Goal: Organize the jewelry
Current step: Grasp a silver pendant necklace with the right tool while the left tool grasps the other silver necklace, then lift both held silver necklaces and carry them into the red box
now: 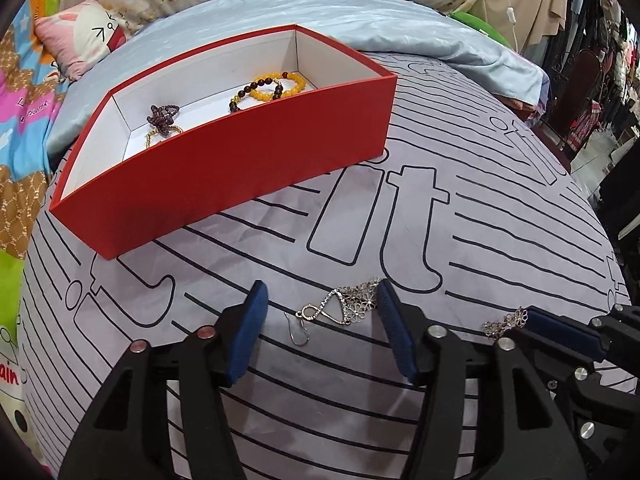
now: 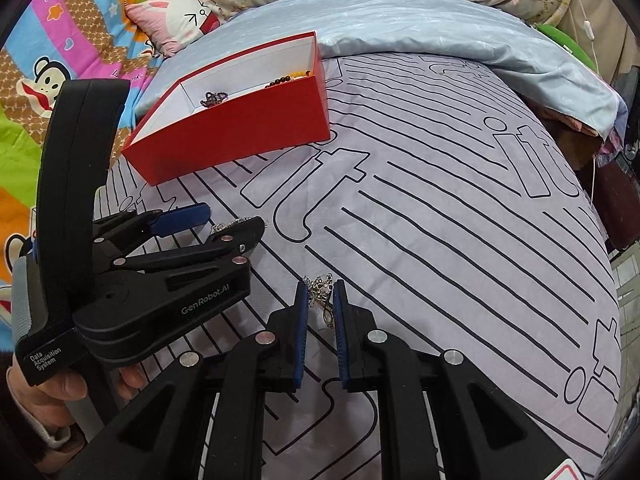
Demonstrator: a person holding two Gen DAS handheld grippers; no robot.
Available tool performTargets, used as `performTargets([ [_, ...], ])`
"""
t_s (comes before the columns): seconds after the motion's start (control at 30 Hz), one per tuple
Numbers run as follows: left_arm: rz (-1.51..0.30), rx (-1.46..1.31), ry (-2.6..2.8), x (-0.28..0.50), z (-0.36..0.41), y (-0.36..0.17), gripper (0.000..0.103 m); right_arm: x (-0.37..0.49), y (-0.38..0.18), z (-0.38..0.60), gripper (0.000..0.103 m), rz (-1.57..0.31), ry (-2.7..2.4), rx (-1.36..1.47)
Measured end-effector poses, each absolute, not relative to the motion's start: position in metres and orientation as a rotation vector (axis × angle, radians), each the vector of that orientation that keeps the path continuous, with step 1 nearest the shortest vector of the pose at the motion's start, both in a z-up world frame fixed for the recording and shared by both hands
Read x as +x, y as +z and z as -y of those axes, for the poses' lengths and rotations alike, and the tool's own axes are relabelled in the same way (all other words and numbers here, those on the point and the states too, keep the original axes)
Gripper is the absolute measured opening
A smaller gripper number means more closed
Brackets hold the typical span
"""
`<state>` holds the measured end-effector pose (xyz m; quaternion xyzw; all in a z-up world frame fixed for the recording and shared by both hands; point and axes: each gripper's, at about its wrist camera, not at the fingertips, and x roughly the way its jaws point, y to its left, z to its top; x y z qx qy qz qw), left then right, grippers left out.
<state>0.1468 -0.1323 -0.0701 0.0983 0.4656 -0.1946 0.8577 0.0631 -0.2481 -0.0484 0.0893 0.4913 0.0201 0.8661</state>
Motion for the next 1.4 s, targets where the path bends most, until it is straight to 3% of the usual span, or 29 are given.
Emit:
performTargets([
  [0.2,-0.972,0.221,-0.427,0.143,0.132,-0.068,0.019,0.064,-0.048,0.247,0.011,-1.027,0.048,0.189],
  [0.8,-0.996,0.033,-0.391,0.13,0.074,-0.021,0.018,0.07,-0.006,0.231,0.011,-0.934,0.118,0.181],
  [1.4,-0.829,0.011,-0.317,0.186,0.053,0.06,0.018,0.149,0.06,0.203,0.011,-0.789,0.197,0.111],
])
